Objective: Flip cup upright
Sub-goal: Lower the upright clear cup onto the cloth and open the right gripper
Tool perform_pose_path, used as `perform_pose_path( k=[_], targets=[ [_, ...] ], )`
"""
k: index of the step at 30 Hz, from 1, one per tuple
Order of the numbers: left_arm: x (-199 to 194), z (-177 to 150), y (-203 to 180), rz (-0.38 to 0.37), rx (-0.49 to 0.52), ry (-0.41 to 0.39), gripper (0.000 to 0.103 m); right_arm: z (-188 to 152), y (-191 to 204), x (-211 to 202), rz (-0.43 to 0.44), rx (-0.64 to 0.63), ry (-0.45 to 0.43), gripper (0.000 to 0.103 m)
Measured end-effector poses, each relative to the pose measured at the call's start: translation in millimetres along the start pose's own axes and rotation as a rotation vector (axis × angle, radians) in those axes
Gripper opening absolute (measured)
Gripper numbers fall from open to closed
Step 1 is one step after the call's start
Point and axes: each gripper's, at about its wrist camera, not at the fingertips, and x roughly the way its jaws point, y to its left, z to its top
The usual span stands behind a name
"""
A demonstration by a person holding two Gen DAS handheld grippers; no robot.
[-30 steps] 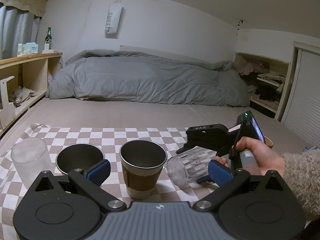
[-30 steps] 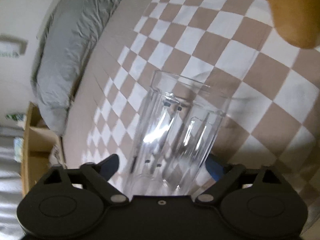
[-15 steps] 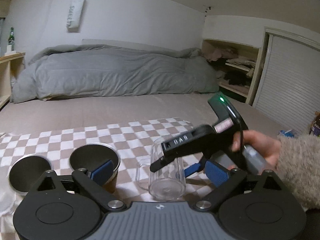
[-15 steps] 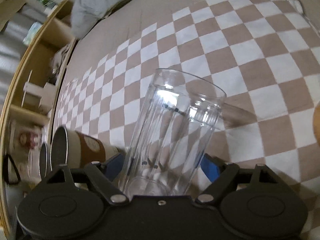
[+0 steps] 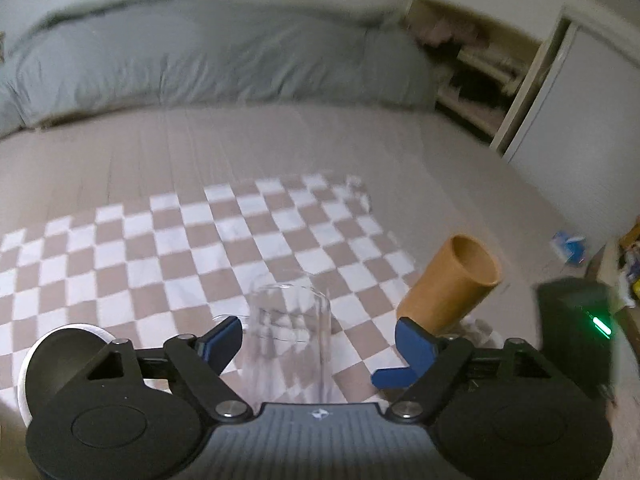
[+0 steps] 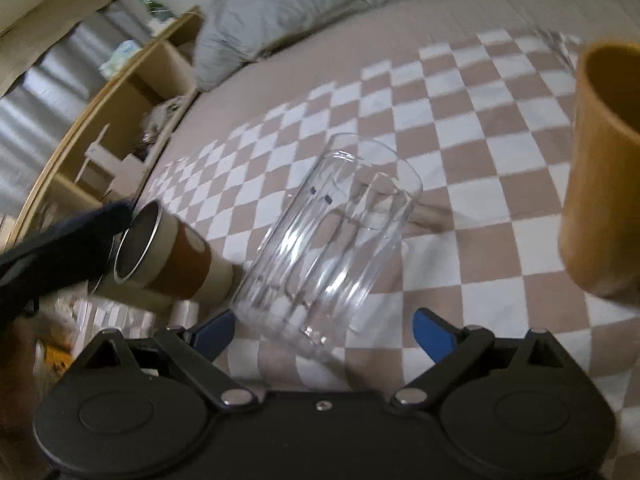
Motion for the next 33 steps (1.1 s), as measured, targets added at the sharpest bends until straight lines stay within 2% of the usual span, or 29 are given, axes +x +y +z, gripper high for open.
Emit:
perform_pose_path(
  k=[3, 8, 14, 19, 22, 24, 27, 33],
  targets=[
    [33.6, 13.5, -5.2, 0.056, 0.028, 0.08, 0.081, -5.4, -1.8, -4.6, -0.001, -0.027, -0.014, 0.096],
    [76.1, 21.6, -10.2, 0.15, 0.139, 0.188, 0.081, -9.5, -3.9, -19.7, 0.006, -0.076, -0.055, 0.096],
    [103.1, 30.8, -14.9, 0.191, 0.209, 0.275, 0.081, -11.9, -7.0, -30.7, -0.002, -0.106, -0.079, 0.096],
    [124.5, 31.4, -13.1, 0.233, 0.208, 0.339, 0.078, -12.7, -9.6, -33.4, -0.024, -0.1, -0.076, 0.096],
    [121.7, 29.2, -12.5, 0.238, 0.195, 0.311, 0.076, -14.7, -11.8, -37.3, -0.037, -0.101, -0.083, 0.096],
    [111.7, 25.7, -14.7, 0.231, 0.204, 0.261, 0.076, -15.4, -12.4, -41.2, -0.046, -0.104, -0.093, 0.096],
    [89.7, 23.7, -14.6, 0.198, 0.176, 0.176, 0.076, -14.8, -14.6, -51.2, -0.058, -0.096, -0.125, 0.096],
    [45.5, 16.8, -15.1, 0.148, 0.121, -0.053, 0.075, -14.6, -10.1, -69.7, -0.104, -0.125, -0.202, 0.095]
  ],
)
